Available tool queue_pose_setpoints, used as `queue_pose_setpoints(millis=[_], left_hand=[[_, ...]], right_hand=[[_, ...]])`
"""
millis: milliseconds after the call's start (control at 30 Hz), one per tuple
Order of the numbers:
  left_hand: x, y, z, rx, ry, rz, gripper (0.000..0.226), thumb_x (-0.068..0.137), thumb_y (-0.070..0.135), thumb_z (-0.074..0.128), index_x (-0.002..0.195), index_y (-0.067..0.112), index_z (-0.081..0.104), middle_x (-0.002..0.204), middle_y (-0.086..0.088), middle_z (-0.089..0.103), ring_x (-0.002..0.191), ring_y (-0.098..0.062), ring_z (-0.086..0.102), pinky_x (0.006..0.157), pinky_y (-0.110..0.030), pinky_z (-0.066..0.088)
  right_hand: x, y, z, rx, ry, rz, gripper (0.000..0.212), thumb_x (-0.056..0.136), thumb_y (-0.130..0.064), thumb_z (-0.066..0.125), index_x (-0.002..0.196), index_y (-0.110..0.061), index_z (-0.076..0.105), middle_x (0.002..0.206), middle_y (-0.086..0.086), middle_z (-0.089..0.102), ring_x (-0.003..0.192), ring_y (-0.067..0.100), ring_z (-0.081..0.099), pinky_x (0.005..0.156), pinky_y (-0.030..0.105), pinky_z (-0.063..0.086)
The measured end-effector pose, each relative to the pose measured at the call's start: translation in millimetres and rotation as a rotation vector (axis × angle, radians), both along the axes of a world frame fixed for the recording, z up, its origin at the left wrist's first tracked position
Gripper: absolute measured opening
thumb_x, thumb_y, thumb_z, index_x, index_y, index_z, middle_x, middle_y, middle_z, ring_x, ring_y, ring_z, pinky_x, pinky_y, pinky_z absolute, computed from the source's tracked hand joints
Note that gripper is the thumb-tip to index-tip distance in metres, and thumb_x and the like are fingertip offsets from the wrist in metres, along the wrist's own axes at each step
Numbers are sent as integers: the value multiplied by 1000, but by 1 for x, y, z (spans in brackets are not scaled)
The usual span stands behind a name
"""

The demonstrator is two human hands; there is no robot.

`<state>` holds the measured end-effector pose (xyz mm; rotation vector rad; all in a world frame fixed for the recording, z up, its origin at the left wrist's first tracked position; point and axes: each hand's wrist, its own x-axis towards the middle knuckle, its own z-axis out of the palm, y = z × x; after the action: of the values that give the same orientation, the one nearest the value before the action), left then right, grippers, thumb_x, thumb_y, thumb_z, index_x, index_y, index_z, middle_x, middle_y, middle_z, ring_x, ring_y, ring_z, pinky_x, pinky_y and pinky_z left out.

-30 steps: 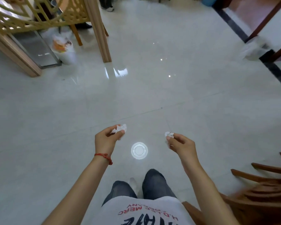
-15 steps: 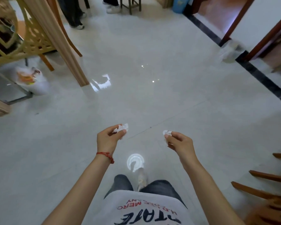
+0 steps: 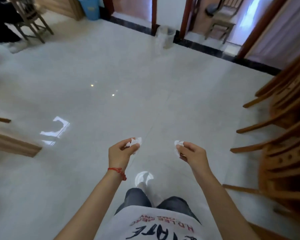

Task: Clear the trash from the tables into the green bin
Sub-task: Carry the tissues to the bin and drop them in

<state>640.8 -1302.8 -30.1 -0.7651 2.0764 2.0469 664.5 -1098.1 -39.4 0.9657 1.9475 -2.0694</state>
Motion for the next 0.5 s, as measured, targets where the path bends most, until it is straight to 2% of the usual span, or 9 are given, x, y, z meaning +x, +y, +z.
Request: queue_pose_setpoints(millis=[167, 333, 500], left_hand=[[-47, 17, -2, -5, -5, -212, 25, 72, -1, 71, 95, 7, 70, 85, 3, 69, 73, -5, 63, 68, -14, 54], [-94, 51, -7, 2, -6, -347, 21, 72, 1, 72, 89, 13, 69, 86, 3, 69, 75, -7, 63, 68, -13, 54], [-143, 104, -11, 4, 3, -443, 24, 72, 0, 71, 94, 11, 69, 85, 2, 69, 77, -8, 64, 68, -13, 53]], right_hand=[[-4, 11, -4, -17, -5, -223, 25, 80, -9, 69, 102, 3, 67, 83, 10, 64, 80, 20, 60, 82, 32, 55], [-13, 36, -4, -17, -14, -358, 12, 80, -10, 70, 91, -5, 70, 83, 8, 66, 82, 21, 62, 86, 37, 53], [-44, 80, -12, 2, -22, -465, 3, 78, -12, 71, 80, -11, 71, 78, 9, 66, 78, 22, 62, 87, 41, 53]])
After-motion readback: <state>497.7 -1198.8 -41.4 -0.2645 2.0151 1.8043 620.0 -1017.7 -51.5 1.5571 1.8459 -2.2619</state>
